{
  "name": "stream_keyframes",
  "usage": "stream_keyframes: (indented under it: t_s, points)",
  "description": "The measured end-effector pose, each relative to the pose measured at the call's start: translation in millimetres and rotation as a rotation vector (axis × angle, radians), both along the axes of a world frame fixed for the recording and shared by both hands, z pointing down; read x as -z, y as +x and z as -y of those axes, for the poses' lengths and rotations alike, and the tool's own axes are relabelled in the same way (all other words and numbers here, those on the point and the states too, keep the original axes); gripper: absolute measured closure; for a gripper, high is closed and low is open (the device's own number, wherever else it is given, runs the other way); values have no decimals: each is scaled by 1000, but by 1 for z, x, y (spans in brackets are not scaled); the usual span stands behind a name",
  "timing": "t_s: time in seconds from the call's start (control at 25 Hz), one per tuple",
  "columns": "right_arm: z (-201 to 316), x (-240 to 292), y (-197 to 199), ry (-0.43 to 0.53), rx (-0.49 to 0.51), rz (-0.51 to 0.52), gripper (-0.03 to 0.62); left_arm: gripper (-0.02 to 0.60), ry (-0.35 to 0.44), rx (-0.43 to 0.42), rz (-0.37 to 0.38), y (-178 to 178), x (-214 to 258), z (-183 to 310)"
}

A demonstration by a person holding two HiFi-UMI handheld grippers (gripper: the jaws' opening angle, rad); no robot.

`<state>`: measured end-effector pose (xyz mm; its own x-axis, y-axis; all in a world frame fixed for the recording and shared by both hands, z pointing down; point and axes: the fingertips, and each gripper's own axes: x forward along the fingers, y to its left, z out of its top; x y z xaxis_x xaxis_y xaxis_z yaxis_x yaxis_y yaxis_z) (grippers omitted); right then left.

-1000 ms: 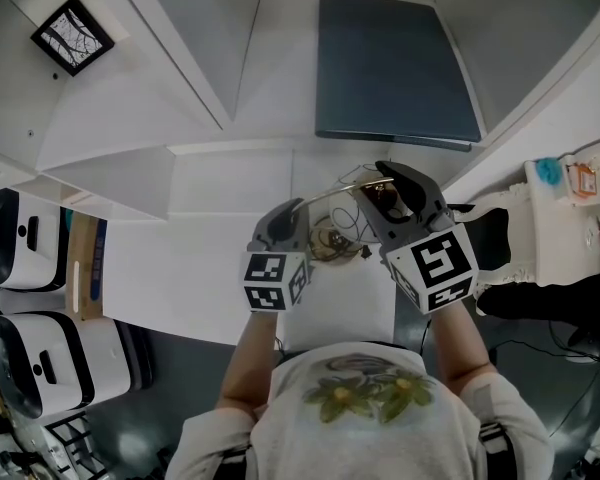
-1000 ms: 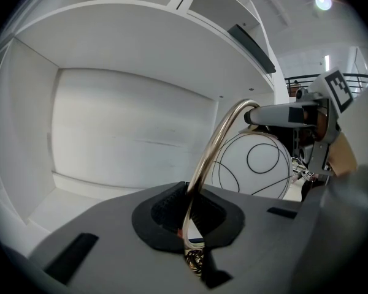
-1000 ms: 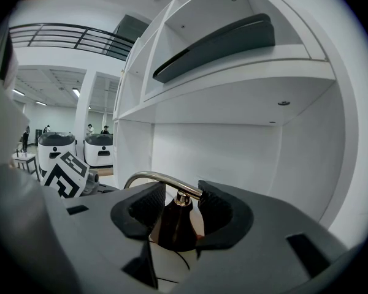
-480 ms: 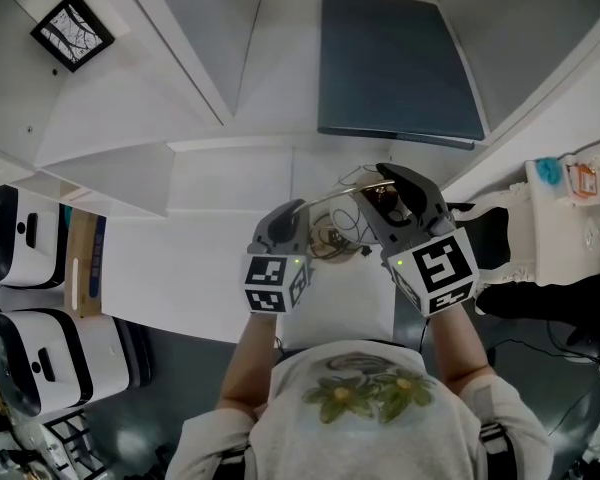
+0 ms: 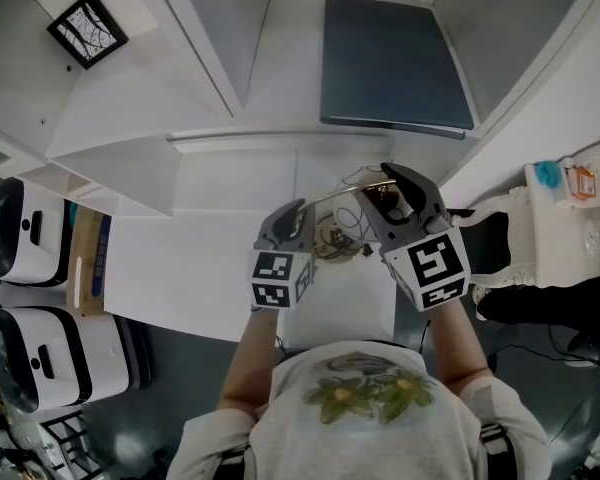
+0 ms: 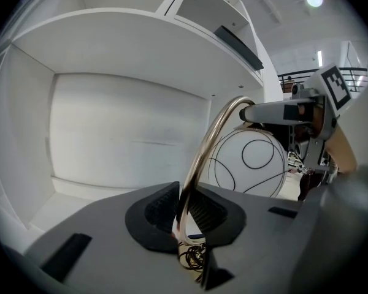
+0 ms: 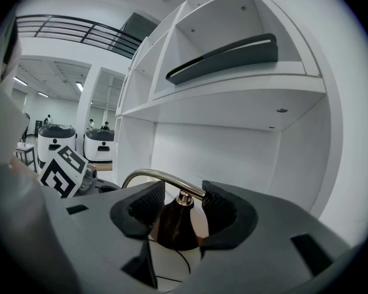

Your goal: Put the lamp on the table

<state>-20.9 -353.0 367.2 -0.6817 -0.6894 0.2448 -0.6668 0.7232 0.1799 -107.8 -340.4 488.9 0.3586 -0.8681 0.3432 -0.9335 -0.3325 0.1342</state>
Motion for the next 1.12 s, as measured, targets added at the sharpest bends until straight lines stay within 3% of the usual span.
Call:
stream_keyframes:
  t_s: [0.2,0.28,0.56,0.76,0.88,1.12]
  points:
    - [-5,0,3,36,-21,-61,382,528,10,29,30,-4,2,-10]
    - [-8,0,5,30,-31,-61,370,403,19,32,12,-4,8,-14]
    - [-32,2,19,21,-65,-29,372,405,77,80,57,-11,25,-34]
    - [-55,0,22,3,-62,-2,373,407,54,66,38,-7,28,-57]
    - [-71,-2,19,-10,-46,15,377,444,45,45,28,-2,31,-73]
    - [-96,1,20,26,-63,67,523,540,-9,3,13,6,30,-103]
